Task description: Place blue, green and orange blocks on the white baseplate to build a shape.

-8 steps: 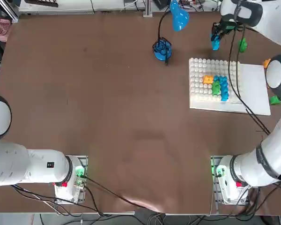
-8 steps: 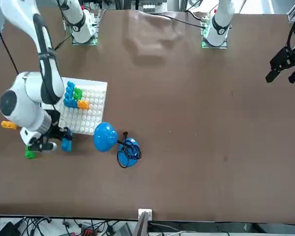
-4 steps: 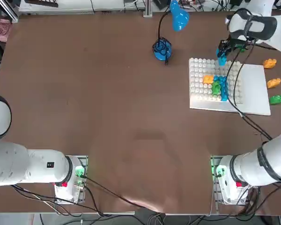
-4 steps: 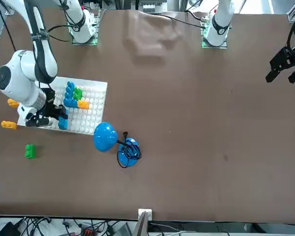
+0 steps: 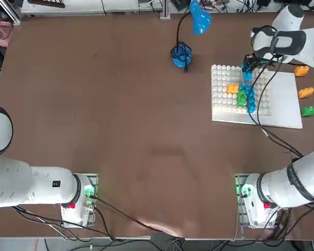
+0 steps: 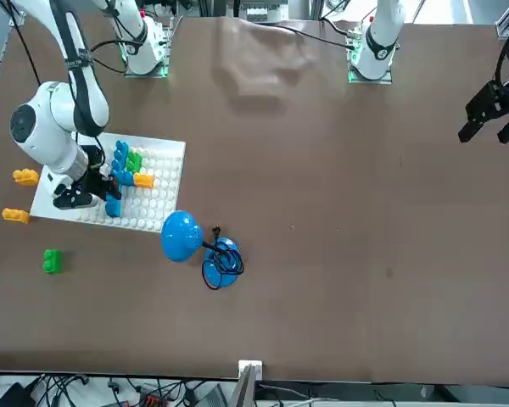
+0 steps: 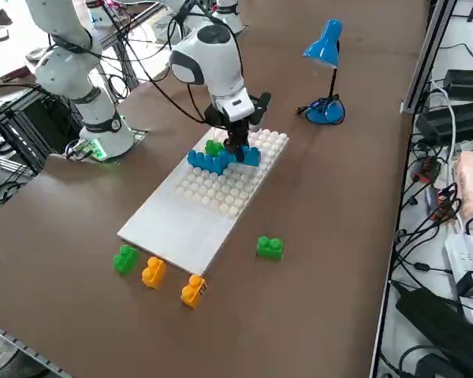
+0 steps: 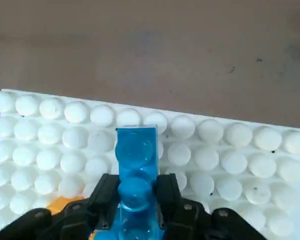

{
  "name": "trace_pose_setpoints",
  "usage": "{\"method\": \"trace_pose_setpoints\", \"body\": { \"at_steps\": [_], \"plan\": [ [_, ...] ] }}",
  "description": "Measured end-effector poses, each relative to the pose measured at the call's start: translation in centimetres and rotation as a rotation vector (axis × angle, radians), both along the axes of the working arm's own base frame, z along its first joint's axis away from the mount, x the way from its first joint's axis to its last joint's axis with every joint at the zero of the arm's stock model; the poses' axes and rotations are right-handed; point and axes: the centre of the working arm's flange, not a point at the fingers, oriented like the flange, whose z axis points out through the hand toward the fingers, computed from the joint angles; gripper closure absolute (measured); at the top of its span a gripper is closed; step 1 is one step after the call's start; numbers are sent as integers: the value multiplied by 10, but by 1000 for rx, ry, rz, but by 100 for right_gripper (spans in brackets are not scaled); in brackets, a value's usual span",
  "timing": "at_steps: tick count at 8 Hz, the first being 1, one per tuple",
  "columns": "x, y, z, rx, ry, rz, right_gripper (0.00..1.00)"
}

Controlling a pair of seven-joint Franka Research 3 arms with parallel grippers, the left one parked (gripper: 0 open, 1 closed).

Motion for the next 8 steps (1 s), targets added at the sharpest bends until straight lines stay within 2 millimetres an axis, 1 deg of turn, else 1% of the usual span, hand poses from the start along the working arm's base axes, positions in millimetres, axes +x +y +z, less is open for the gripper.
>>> {"method": "trace_pose_setpoints", "body": {
  "at_steps": [3,5,8],
  "plan": [
    [-1,14,-5,-1,-1,-20,62],
    [-3,24,-12,-7,-3,-11,62],
    [-7,27,-23,-12,2,-9,62]
  ]
}}
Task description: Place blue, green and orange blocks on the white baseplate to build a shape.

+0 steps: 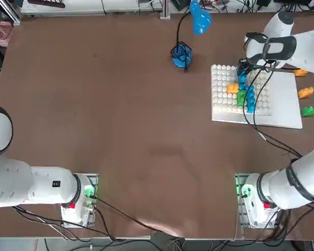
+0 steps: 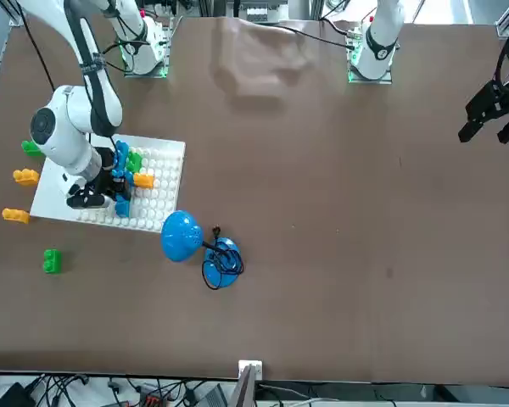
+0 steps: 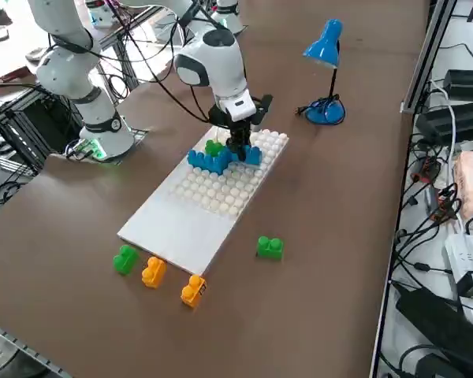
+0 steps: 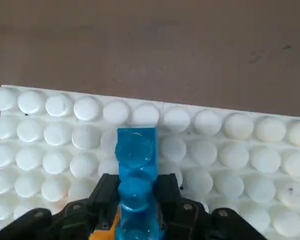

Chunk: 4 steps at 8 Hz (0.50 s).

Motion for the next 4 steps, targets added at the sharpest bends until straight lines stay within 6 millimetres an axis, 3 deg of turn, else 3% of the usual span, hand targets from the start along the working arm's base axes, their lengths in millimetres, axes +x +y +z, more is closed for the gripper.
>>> {"method": "trace_pose_setpoints", "body": {
  "at_steps": [4],
  "plan": [
    [-4,-1,-5,0,10,-20,62]
  ]
}}
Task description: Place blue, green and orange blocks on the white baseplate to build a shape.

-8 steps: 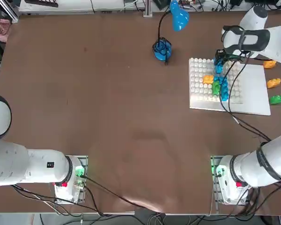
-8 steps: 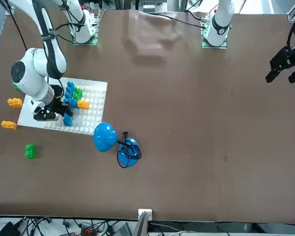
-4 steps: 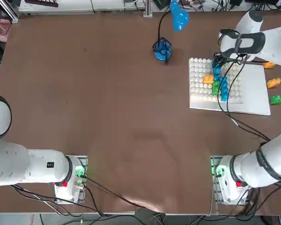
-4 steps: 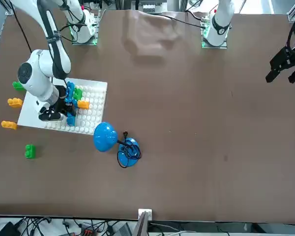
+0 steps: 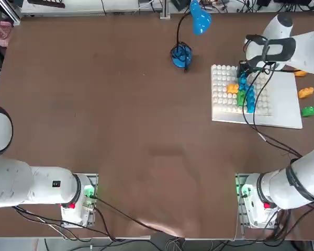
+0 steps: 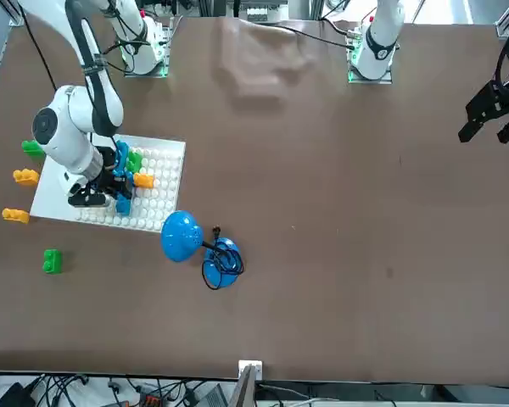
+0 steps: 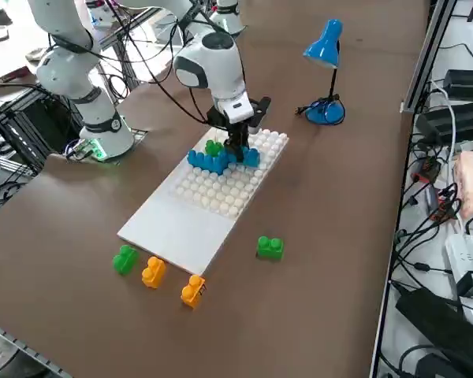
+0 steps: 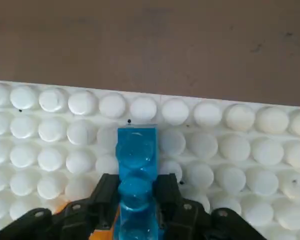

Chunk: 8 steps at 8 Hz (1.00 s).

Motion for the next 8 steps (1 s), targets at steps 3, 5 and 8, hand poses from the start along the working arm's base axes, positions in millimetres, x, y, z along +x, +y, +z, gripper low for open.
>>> {"method": "trace_pose_setpoints", "body": {
  "at_steps": [3,5,8],
  "plan": [
    [0,0,0,-1,-8,-20,62],
    [1,1,-1,-2,-13,-23,62],
    [1,2,-1,-1,-15,-41,62]
  ]
}}
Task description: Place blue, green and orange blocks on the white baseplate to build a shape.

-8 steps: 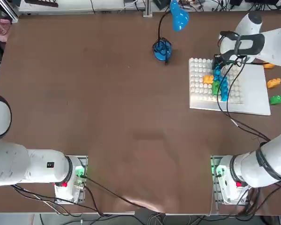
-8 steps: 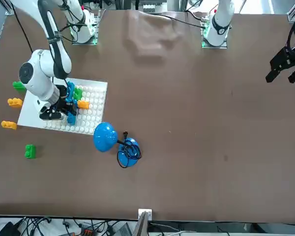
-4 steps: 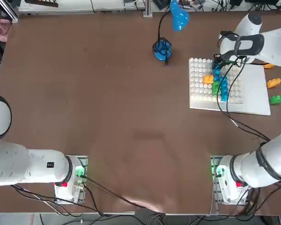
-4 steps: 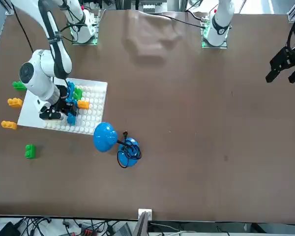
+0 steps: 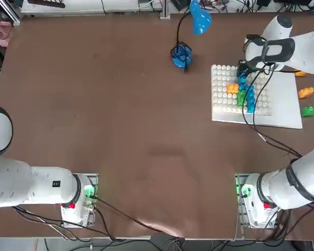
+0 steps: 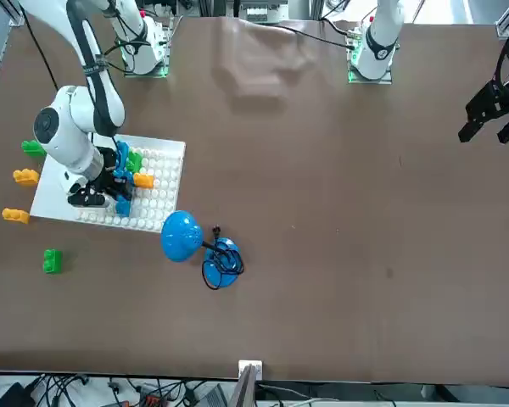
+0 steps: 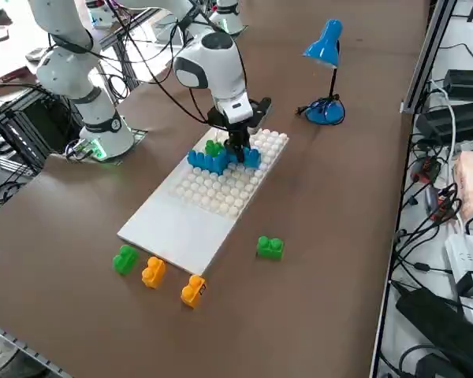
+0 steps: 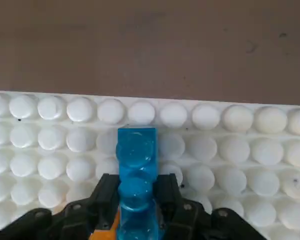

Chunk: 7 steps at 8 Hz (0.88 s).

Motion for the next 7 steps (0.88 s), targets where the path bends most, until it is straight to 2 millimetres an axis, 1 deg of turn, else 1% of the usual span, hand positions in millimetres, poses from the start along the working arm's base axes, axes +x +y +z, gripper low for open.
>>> {"method": "trace_pose_setpoints", "body": {
  "at_steps": [7],
  "plan": [
    [0,4,-1,1,4,-24,62]
  ]
}}
